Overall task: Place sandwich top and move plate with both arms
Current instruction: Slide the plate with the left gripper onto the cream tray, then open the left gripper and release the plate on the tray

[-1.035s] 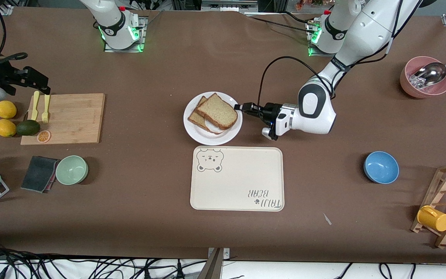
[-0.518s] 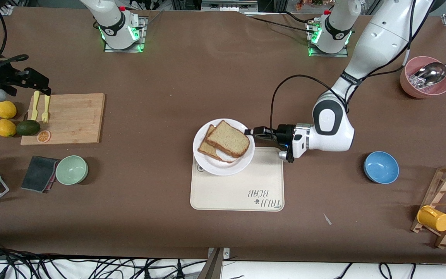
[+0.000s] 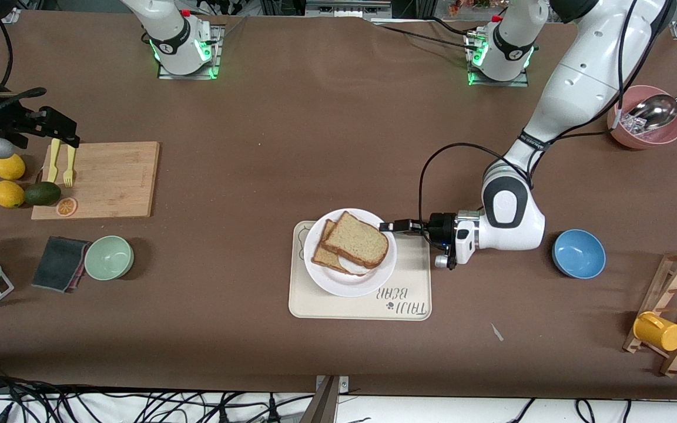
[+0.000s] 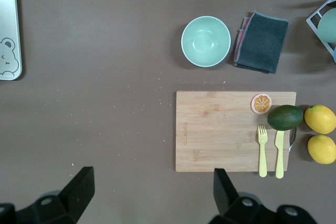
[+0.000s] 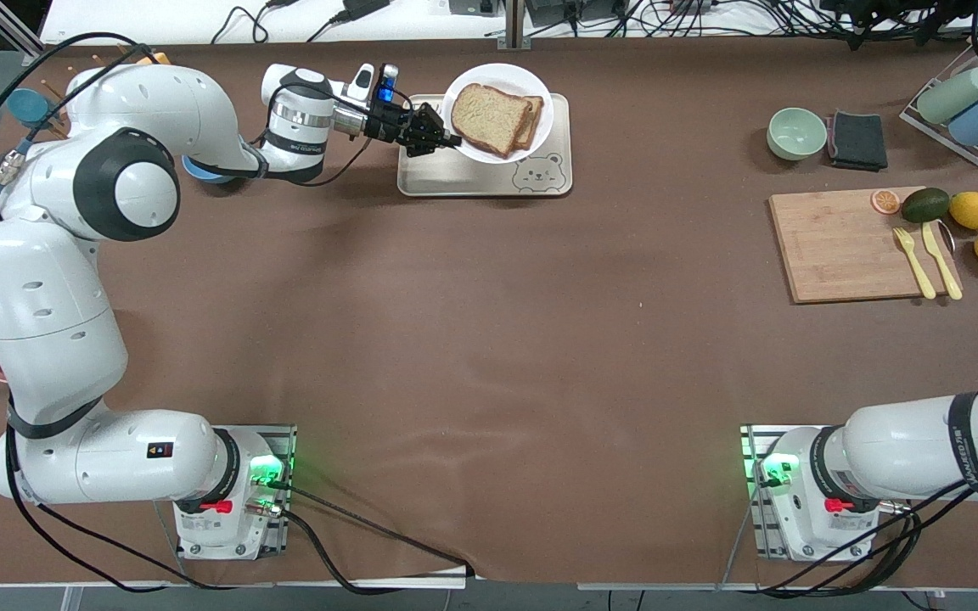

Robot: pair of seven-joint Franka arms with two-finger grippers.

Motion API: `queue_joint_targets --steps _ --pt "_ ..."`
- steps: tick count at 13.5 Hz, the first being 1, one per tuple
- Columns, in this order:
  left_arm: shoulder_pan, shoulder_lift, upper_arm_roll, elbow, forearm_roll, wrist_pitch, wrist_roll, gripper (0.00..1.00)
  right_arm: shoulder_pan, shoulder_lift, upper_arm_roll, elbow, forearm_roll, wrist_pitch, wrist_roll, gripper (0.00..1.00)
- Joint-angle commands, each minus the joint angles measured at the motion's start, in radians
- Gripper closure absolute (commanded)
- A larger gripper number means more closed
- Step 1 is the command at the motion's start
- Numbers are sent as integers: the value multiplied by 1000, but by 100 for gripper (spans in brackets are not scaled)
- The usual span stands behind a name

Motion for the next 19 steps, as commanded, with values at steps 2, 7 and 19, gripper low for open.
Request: queue_joint_targets --steps 2,7,19 --pt "-22 86 24 100 28 -12 -36 100 6 8 -1 21 2 -6 12 0" --pt "-49 164 30 156 20 26 -37 100 7 8 -1 21 2 -6 12 0" --pt "-69 194 35 185 25 90 -60 0 7 14 5 22 -7 -4 15 0"
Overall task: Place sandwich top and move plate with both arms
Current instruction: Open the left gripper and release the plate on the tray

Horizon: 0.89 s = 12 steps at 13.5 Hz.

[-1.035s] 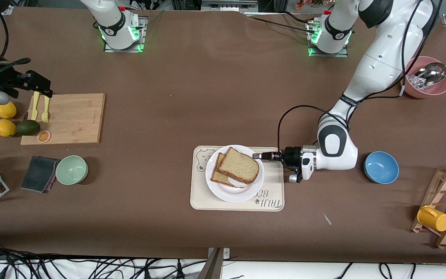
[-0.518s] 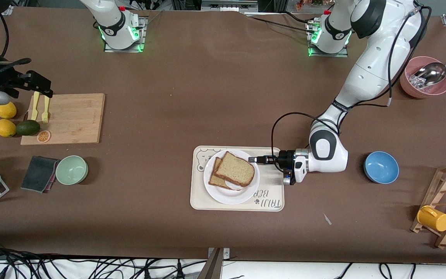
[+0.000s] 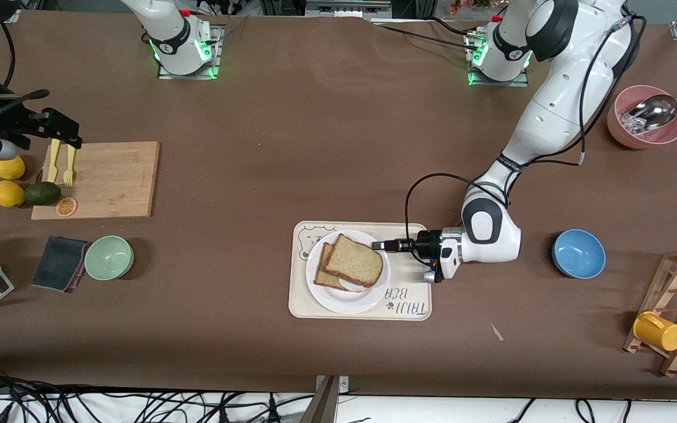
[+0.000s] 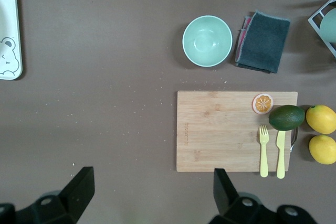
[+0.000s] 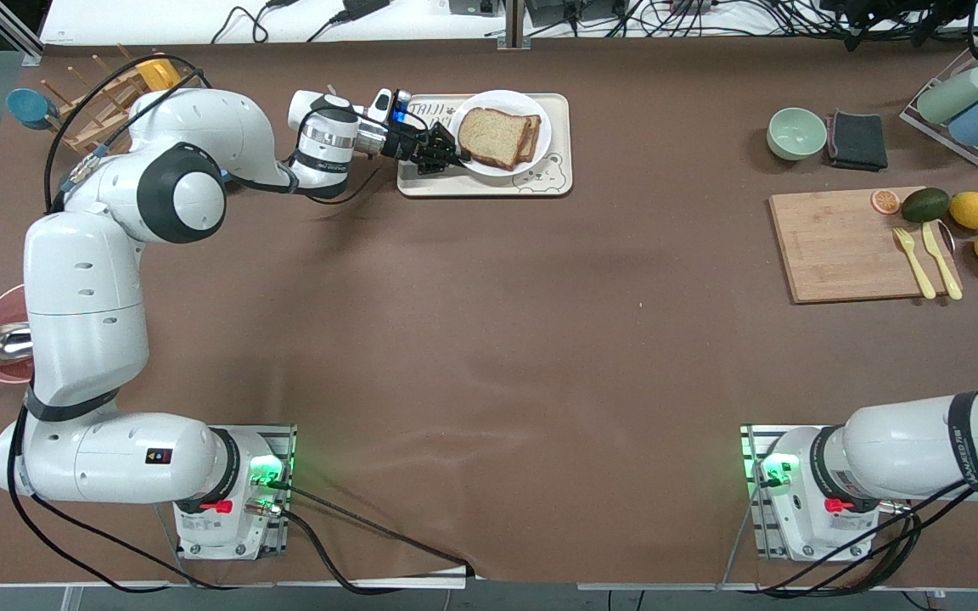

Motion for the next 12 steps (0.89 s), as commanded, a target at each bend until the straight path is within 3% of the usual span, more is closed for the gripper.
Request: queue_joint_targets --steps 1,4,7,12 --pt "10 -18 6 12 31 0 -20 0 5 8 4 21 -4 3 13 0" --pt "13 -52 9 -9 64 -8 -26 0 5 4 4 12 -3 15 16 0" --pt "24 -75 21 -14 172 -30 -77 0 7 7 10 12 -6 17 28 0" --pt "31 -190 23 -34 297 -80 -224 0 5 7 12 21 -10 -1 24 0"
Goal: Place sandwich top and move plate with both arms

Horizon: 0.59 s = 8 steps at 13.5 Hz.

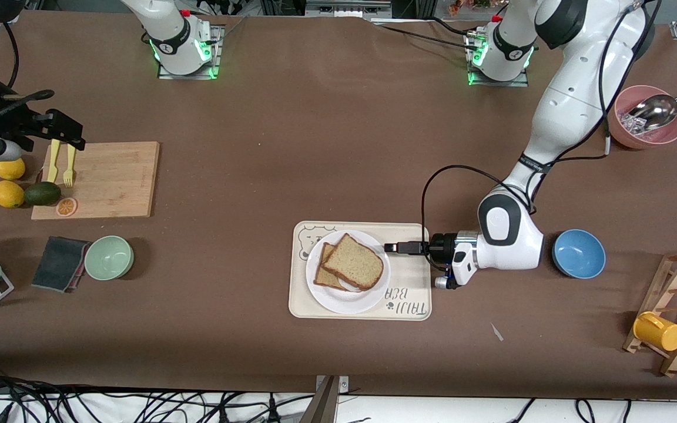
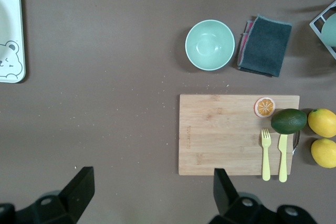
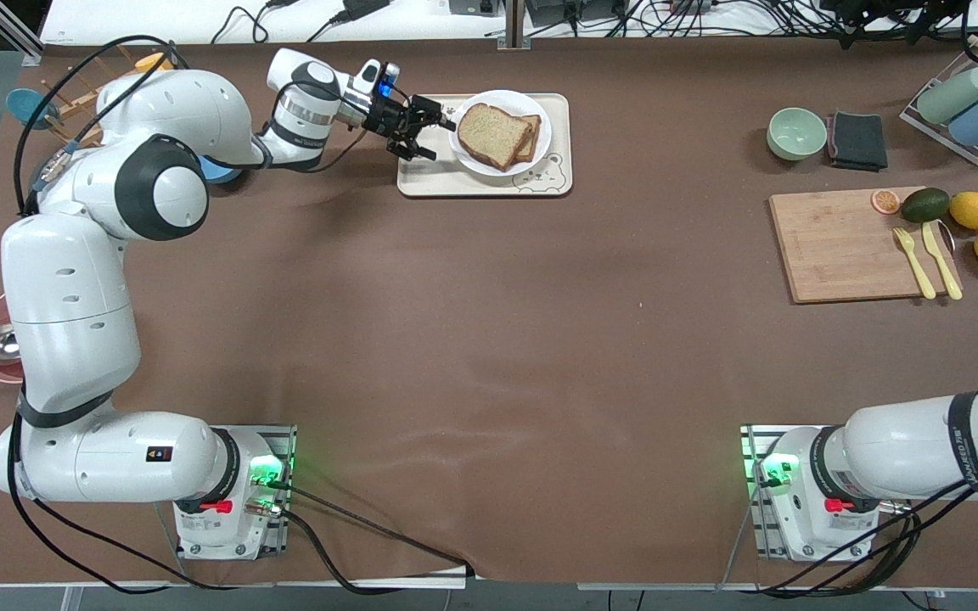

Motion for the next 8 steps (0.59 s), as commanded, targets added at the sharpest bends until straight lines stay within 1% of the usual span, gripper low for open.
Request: queue_joint_targets --steps 1,4,5,8 --pt "14 -96 9 -41 106 -57 -84 0 -1 6 6 22 -10 -18 14 0" --pt "37 -162 9 -38 308 -87 -160 0 -4 4 4 22 -10 -20 12 0" --pt "45 -190 11 -33 379 -114 -184 0 -4 4 4 22 -10 -21 12 0" --pt "51 -279 11 -31 653 -165 -316 0 -4 3 4 22 -9 -32 15 0"
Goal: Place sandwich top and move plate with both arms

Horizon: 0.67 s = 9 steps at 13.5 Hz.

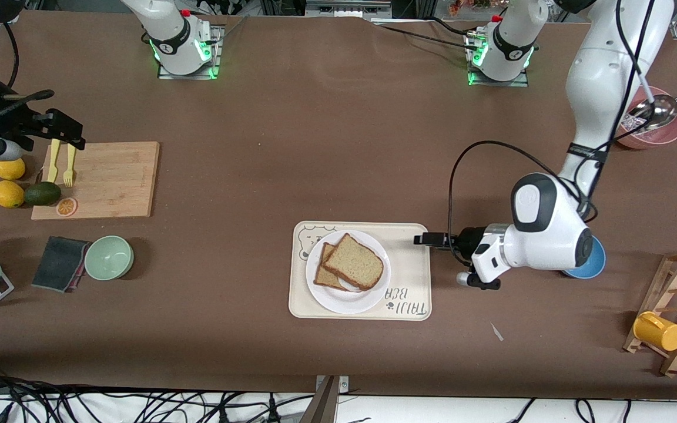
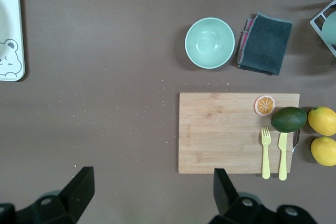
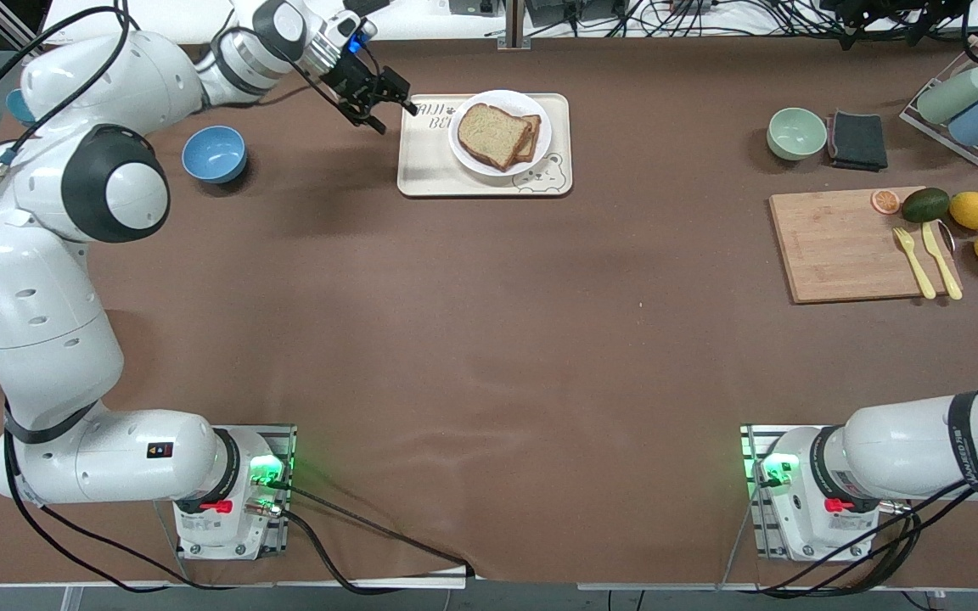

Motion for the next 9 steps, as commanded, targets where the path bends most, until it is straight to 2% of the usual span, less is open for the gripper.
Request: queue_joint_targets --steps 1,5,8,9 --pt "-1 -113 6 -27 201 -86 -122 0 -4 3 3 22 -9 -25 15 0" --pt "-2 -214 9 -25 406 -189 -187 0 -4 3 3 22 -10 -29 15 0" --pt "25 -337 11 -25 544 -266 -202 0 -4 4 3 22 -9 -32 15 0" --pt "42 -386 11 -25 554 -277 -205 0 -4 4 3 22 -10 -40 16 0"
